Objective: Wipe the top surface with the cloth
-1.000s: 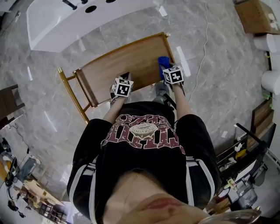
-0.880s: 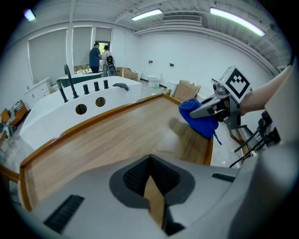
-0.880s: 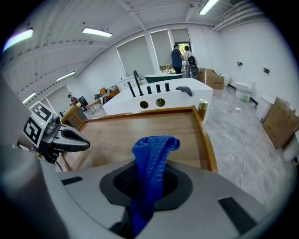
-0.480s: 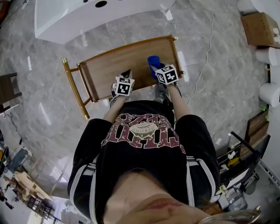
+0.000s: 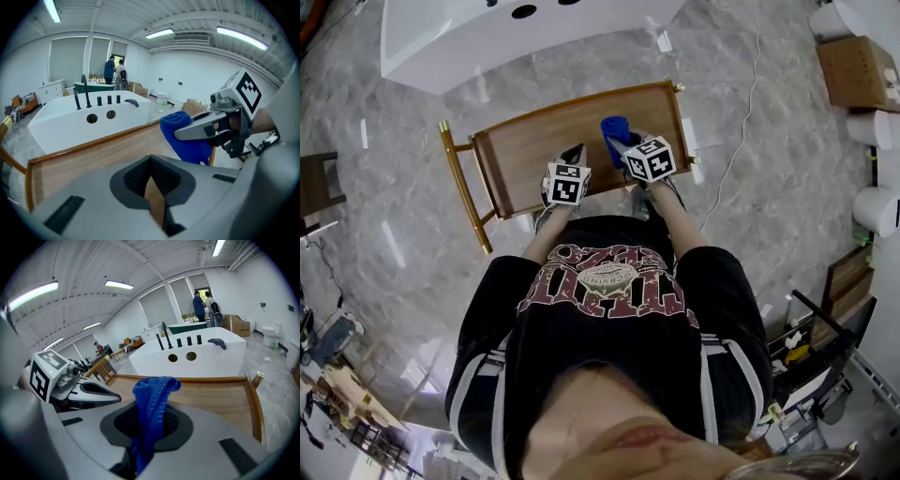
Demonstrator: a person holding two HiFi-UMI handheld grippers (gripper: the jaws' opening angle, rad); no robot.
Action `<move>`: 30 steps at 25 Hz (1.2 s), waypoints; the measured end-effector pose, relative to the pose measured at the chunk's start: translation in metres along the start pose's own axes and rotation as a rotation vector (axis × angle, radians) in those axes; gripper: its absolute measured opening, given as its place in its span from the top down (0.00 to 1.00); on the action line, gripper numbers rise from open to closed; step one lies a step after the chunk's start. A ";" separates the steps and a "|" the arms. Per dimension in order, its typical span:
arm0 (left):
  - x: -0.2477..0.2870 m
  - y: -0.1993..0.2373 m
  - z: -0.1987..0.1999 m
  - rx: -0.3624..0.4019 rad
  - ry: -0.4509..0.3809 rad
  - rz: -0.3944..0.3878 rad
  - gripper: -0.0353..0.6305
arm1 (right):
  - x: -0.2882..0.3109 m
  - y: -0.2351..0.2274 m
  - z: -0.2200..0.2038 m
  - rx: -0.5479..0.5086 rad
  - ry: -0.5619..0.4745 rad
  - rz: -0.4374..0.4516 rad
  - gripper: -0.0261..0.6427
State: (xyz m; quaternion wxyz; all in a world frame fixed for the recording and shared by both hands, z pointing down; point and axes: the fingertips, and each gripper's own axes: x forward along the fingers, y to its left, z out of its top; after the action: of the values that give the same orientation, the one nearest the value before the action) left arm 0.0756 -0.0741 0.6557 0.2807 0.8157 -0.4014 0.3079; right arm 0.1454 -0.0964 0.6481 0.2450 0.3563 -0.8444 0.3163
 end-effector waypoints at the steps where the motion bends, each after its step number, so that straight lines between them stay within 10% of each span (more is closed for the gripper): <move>1: -0.002 0.001 0.002 -0.007 -0.009 0.002 0.88 | -0.001 0.003 0.004 -0.003 -0.009 0.005 0.87; 30: -0.070 0.002 0.098 0.008 -0.275 0.025 0.88 | -0.063 0.055 0.110 -0.173 -0.267 0.028 0.87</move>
State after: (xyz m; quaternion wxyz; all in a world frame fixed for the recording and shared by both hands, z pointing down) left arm 0.0672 -0.1103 0.5410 0.2161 0.8462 -0.4449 0.1981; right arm 0.1223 -0.1163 0.5130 0.1559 0.3612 -0.8984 0.1952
